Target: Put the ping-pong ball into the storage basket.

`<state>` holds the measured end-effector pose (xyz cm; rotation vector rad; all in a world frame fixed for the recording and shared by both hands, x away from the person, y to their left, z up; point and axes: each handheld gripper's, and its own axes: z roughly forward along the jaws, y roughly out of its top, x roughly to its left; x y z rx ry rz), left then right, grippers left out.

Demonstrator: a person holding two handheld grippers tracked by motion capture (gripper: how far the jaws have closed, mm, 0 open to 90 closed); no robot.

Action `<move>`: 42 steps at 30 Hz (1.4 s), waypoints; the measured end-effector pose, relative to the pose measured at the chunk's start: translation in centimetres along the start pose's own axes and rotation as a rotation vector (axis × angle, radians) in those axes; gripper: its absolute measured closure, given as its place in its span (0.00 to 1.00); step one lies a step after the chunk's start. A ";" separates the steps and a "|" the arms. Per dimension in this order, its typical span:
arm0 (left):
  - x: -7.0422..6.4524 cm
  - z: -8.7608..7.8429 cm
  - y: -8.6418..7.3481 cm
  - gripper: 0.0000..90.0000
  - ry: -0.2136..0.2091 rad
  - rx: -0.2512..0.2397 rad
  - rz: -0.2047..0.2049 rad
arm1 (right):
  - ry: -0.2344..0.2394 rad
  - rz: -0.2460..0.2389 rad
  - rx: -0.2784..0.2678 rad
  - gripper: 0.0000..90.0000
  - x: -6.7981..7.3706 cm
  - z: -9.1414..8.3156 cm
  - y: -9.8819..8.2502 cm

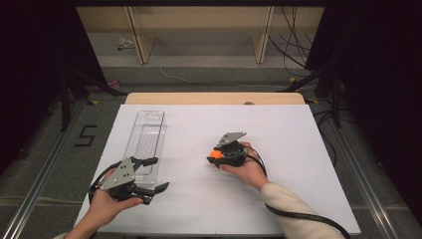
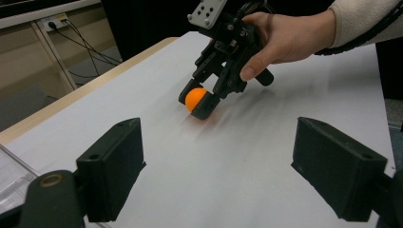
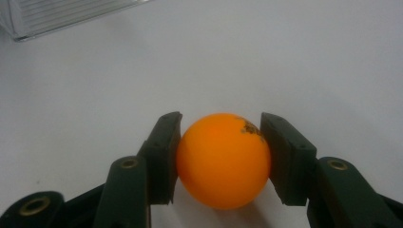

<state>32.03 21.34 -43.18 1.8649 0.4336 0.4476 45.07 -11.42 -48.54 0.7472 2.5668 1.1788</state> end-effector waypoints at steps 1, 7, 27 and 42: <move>0.0 0.0 0.0 0.19 0.000 0.000 0.000 | -0.001 0.000 -0.001 0.57 0.0 0.0 0.0; 0.0 0.0 0.0 0.19 0.000 0.000 0.000 | -0.003 -0.001 -0.020 0.57 0.0 -0.4 0.4; 0.0 0.0 0.0 0.19 0.001 0.000 0.001 | -0.012 -0.005 -0.070 0.57 -0.2 -1.3 1.6; 0.0 0.0 0.0 0.19 0.000 0.000 0.000 | -0.016 -0.009 -0.090 0.57 -0.2 -1.5 2.3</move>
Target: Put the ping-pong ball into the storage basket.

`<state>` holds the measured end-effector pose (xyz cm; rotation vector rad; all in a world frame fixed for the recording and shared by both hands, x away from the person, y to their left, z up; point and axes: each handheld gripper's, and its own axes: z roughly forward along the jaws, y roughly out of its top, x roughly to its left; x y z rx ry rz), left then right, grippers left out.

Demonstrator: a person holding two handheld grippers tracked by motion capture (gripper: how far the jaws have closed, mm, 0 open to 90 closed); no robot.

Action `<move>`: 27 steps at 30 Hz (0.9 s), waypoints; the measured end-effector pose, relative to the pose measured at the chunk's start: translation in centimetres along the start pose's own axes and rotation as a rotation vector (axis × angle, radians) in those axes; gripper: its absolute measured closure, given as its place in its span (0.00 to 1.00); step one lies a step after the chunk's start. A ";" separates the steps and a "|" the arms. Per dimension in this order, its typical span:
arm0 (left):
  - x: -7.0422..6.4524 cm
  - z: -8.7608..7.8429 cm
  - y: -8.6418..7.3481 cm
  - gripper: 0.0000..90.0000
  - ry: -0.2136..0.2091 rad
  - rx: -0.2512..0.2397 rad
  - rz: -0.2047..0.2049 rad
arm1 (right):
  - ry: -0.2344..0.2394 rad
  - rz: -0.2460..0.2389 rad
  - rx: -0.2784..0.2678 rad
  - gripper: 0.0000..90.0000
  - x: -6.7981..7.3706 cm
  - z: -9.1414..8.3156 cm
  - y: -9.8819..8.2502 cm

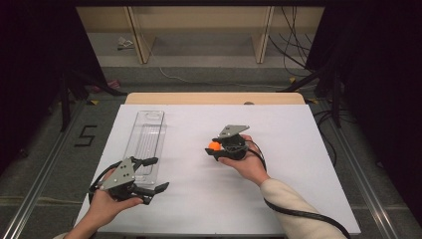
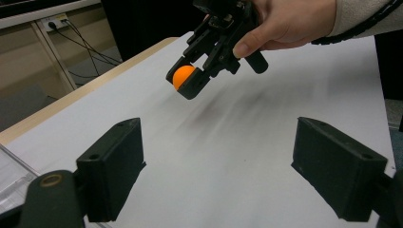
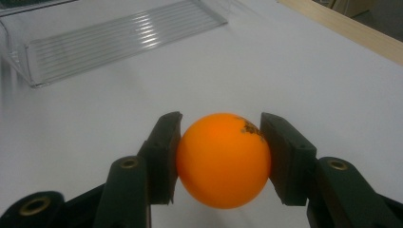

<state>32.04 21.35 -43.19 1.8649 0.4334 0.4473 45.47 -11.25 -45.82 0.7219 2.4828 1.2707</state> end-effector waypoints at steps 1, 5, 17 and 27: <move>0.0 0.0 0.0 0.19 0.000 0.000 0.000 | 0.000 0.001 0.001 0.57 0.0 0.0 0.0; 0.0 0.0 0.0 0.19 0.000 0.000 0.000 | 0.002 -0.001 -0.004 0.57 0.1 0.1 0.2; 0.0 0.0 0.0 0.19 0.000 0.000 -0.001 | 0.004 -0.009 -0.017 0.57 0.3 0.2 0.8; 0.0 0.0 0.0 0.19 0.000 0.000 0.001 | 0.004 -0.013 -0.028 0.57 0.4 0.2 1.2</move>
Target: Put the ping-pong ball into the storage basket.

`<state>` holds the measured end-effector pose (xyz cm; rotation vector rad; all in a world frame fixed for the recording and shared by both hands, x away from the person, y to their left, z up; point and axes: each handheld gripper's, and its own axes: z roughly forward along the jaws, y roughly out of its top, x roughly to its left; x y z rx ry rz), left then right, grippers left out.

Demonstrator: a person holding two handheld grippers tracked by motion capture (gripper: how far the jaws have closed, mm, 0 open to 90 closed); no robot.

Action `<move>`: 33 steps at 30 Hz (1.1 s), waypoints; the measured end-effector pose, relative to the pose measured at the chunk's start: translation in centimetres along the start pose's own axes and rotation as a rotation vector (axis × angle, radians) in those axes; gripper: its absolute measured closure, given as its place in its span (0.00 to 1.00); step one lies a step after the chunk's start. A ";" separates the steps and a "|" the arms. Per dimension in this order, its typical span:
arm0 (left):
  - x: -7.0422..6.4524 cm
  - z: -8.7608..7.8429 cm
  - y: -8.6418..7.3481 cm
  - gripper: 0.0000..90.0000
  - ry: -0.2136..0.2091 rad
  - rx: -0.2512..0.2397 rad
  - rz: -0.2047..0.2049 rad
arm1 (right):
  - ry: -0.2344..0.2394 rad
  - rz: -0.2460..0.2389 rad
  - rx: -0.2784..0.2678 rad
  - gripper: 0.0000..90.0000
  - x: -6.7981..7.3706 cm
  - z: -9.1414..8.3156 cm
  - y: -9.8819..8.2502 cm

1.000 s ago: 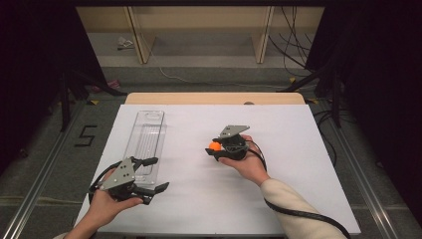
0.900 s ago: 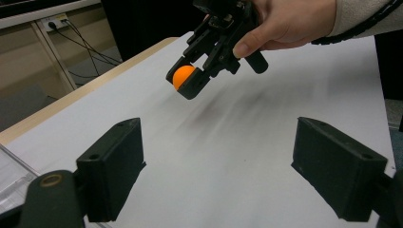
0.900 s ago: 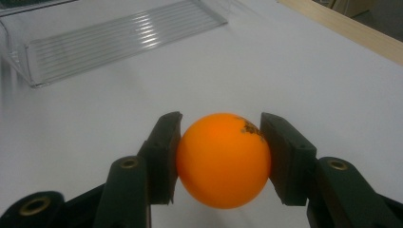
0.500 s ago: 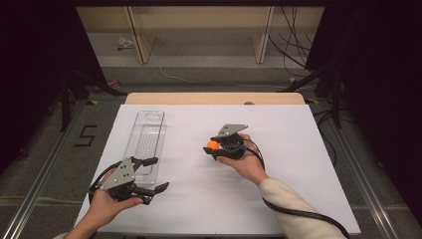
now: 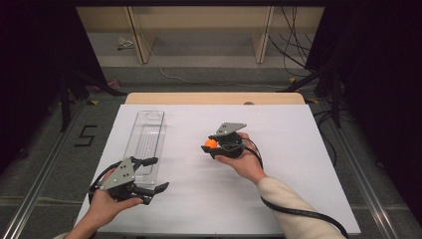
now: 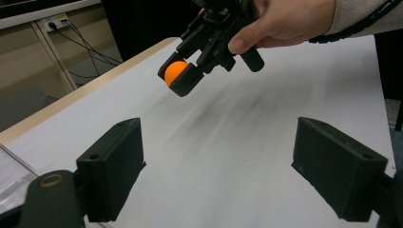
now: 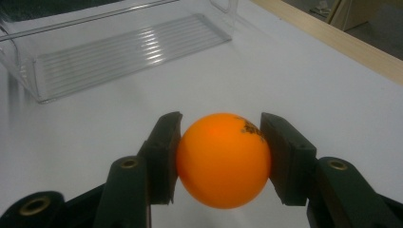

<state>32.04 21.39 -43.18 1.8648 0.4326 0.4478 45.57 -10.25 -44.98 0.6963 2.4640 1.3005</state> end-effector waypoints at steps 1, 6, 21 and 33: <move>0.0 0.0 0.0 0.19 0.000 0.000 0.000 | 0.001 0.000 0.000 0.57 0.0 0.0 0.0; 0.0 0.0 0.0 0.19 0.000 0.000 0.001 | 0.001 -0.006 -0.002 0.57 0.2 0.1 0.2; 0.0 0.0 0.0 0.19 -0.001 -0.001 0.001 | 0.012 -0.016 -0.012 0.57 0.6 0.5 0.8; 0.0 0.0 0.0 0.19 -0.001 -0.002 0.001 | 0.019 -0.020 -0.018 0.57 1.0 0.9 1.3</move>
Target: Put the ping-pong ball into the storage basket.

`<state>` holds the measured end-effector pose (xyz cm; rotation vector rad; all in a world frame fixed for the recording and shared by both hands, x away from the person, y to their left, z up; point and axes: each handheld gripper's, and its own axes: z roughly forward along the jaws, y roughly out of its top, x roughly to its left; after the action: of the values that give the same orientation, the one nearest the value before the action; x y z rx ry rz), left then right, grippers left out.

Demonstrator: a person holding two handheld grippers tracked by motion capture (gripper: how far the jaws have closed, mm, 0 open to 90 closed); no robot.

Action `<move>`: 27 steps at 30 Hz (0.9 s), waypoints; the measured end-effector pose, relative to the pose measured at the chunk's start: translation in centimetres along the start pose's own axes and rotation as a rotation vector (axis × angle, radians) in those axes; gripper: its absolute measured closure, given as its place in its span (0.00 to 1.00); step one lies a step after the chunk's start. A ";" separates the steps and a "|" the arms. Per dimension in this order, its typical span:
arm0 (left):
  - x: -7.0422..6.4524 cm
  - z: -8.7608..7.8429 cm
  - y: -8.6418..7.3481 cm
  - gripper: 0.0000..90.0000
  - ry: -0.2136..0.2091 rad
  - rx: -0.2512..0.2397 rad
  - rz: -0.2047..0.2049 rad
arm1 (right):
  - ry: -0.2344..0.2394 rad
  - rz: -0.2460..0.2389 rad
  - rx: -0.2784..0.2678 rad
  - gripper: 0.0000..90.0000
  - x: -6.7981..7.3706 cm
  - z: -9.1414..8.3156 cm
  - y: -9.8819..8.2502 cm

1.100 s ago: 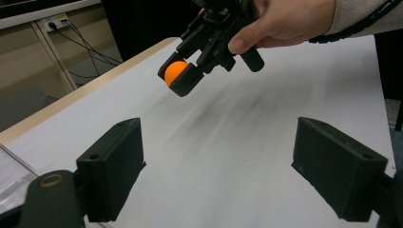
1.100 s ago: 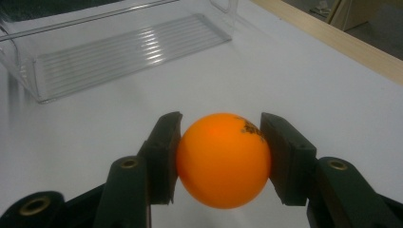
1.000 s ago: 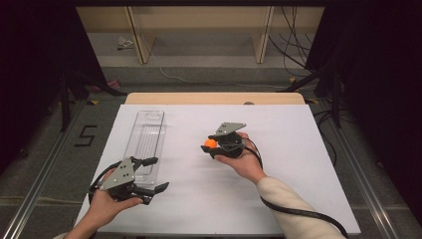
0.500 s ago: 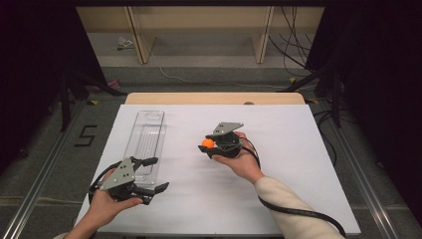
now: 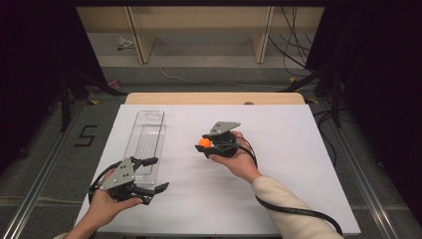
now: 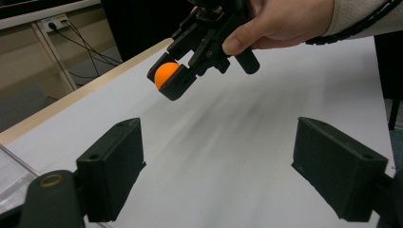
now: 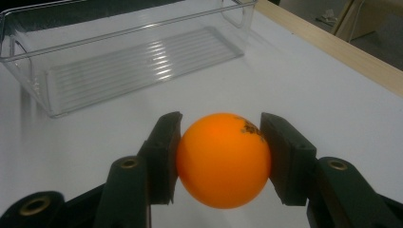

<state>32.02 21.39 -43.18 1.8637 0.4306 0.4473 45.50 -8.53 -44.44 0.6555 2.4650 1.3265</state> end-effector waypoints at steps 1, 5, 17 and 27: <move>0.0 0.0 0.0 0.19 0.000 0.000 0.000 | 0.001 0.000 -0.002 0.57 0.0 0.0 0.0; 0.0 0.0 0.0 0.19 0.002 -0.001 -0.002 | 0.004 0.002 -0.003 0.57 0.1 0.1 0.1; 0.0 0.0 0.0 0.19 0.002 -0.001 -0.002 | 0.011 -0.002 -0.010 0.57 0.4 0.5 0.5; 0.0 0.0 0.0 0.19 0.000 -0.001 -0.002 | 0.016 -0.003 -0.013 0.57 0.6 0.7 0.7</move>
<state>31.98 21.39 -43.17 1.8620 0.4321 0.4460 45.51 -7.36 -44.24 0.6408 2.4665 1.3514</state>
